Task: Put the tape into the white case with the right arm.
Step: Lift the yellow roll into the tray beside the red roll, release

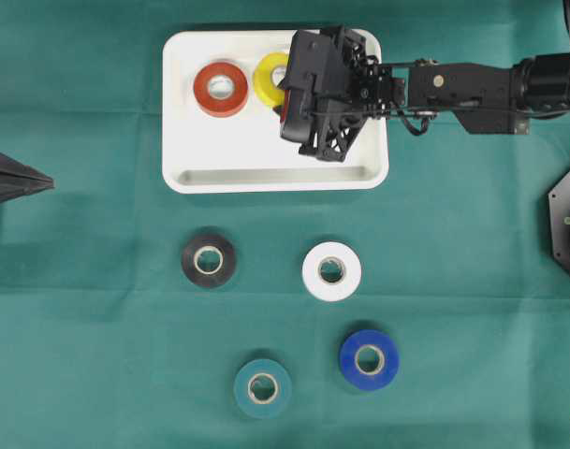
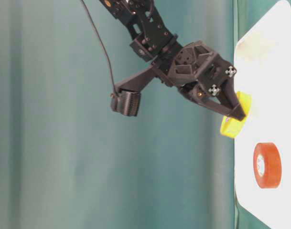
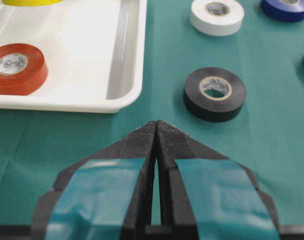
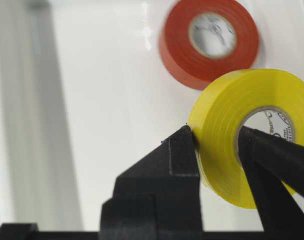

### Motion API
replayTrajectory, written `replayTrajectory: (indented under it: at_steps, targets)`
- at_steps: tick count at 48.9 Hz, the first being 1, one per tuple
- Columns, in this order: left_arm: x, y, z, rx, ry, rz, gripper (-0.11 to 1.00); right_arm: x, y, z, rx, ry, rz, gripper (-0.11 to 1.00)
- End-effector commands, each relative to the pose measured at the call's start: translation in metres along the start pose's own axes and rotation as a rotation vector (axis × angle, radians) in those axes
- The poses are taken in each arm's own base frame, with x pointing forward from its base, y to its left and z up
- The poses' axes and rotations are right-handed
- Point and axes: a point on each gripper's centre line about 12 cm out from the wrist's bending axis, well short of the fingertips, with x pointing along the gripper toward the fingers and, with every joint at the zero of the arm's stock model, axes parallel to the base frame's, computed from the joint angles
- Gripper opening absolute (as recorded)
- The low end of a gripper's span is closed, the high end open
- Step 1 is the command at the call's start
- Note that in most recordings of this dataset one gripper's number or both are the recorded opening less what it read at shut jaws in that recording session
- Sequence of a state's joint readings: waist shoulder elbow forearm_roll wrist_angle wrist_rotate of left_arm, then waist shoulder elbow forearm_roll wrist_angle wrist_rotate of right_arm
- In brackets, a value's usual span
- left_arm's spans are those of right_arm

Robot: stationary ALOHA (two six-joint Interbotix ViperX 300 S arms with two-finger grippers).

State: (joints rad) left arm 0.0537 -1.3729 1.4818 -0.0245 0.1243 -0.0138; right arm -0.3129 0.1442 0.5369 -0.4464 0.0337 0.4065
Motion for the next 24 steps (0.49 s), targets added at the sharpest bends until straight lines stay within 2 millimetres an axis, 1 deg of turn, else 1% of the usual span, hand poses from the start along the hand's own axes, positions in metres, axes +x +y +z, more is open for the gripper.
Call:
replayTrajectory:
  at_steps: [1,14,16,20,22,24]
  targets:
    - [0.0003,0.0001,0.004,-0.002,-0.011,0.001,0.01,-0.0045,-0.0014,0.0128,-0.002,-0.041,0.0,0.02]
    - [0.0005,0.0001,0.0039,-0.002,-0.009,0.001,0.01,-0.0049,-0.0029,0.0133,-0.034,-0.042,-0.004,0.02]
    - [0.0003,0.0001,0.004,-0.002,-0.011,0.001,0.01,-0.0044,-0.0035,0.0128,-0.031,-0.041,-0.005,0.05]
    - [0.0003,0.0,0.0047,-0.002,-0.012,0.001,0.01,-0.0044,-0.0035,0.0128,-0.031,-0.041,-0.005,0.21]
    - [0.0003,0.0,0.0047,-0.002,-0.012,0.001,0.01,-0.0049,-0.0035,0.0126,-0.031,-0.041,-0.005,0.31]
    - [0.0003,0.0,0.0047,-0.002,-0.012,0.001,0.01,-0.0049,-0.0035,0.0126,-0.031,-0.041,-0.005,0.45]
